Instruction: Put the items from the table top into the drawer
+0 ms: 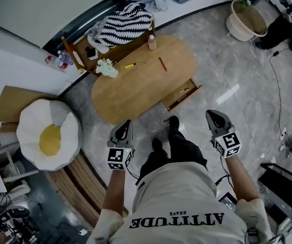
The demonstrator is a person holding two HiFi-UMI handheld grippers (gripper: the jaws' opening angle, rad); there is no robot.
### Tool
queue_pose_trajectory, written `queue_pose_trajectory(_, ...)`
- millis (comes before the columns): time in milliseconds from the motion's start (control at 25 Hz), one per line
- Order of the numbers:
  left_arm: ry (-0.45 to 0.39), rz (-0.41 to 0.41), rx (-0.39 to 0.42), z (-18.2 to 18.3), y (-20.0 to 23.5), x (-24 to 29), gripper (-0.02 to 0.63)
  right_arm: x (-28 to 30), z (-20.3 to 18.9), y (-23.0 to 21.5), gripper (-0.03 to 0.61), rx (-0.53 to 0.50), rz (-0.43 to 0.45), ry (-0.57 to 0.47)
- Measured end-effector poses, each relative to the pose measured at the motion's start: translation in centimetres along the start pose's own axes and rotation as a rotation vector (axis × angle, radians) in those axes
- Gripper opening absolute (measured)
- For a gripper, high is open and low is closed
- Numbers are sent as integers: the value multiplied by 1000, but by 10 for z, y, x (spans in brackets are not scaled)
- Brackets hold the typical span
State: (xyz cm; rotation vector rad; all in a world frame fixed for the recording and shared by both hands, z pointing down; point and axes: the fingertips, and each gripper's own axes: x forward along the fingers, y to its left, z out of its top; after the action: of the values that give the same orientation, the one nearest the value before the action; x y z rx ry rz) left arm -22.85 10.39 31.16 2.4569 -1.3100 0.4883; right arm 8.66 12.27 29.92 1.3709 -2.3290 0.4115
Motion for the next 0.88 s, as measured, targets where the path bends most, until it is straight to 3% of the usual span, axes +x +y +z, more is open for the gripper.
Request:
queue_pose_trajectory(440,78,75,-46,-8,-12,85,21,69,-22,-81,20,20,98,70)
queue_pose_trajectory(880,126,122,-78,-28,-8,144,21,140,-56,-129,20,6,175,151)
